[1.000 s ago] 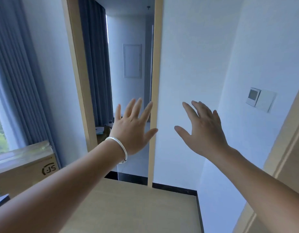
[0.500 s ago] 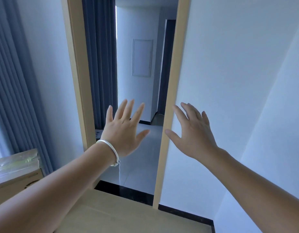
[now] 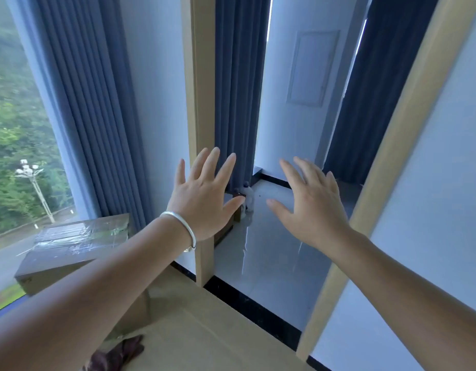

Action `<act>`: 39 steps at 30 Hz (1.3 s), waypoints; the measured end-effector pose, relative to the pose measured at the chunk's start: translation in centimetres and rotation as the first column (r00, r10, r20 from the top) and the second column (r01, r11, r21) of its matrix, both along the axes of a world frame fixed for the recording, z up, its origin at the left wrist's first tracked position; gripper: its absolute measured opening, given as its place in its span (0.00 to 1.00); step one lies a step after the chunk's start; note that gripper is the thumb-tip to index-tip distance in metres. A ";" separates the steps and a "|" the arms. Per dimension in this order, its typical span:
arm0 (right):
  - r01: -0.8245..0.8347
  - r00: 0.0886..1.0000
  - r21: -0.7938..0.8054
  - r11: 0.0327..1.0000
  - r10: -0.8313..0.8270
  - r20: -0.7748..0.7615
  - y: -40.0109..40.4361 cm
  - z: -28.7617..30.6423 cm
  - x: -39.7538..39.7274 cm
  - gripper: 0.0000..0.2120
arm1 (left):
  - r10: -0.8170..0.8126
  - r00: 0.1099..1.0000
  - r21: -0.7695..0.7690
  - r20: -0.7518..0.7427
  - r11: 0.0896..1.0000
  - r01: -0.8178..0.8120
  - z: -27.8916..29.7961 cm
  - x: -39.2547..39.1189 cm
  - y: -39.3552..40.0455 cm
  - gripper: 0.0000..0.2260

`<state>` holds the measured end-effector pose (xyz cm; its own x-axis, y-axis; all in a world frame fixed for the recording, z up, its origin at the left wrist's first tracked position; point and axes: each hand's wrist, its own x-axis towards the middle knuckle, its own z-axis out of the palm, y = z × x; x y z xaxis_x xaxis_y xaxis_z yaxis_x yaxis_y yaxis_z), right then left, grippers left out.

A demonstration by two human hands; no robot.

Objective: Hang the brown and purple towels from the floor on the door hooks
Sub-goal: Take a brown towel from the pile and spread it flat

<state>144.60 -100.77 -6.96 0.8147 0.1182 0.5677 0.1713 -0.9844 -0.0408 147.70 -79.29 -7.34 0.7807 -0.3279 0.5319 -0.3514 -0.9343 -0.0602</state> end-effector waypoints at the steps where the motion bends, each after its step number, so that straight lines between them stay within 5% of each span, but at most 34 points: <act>1: -0.043 0.999 -0.005 0.999 0.042 -0.006 0.8 -0.5 2.3 0.35 | 0.038 0.999 -0.005 -0.014 0.999 -0.038 -0.5 1.4 1.0 0.33; 10: -0.418 0.903 0.040 0.907 0.420 -0.093 8.6 -4.6 21.4 0.35 | 0.440 0.887 -0.006 -0.138 0.895 -0.445 -3.5 11.3 9.3 0.34; 19: -0.731 0.655 0.075 0.678 0.728 -0.202 21.2 -9.0 30.8 0.35 | 0.745 0.623 0.034 -0.239 0.648 -0.761 -8.0 13.0 17.6 0.35; 30: -0.869 0.412 0.104 0.484 0.824 -0.390 39.4 -18.9 31.2 0.35 | 0.824 0.405 0.024 -0.397 0.450 -0.893 -18.1 10.1 31.8 0.34; 39: -0.898 0.295 0.111 0.426 0.769 -0.567 50.9 -34.2 31.4 0.32 | 0.732 0.286 0.018 -0.619 0.377 -0.926 -34.4 8.9 41.5 0.34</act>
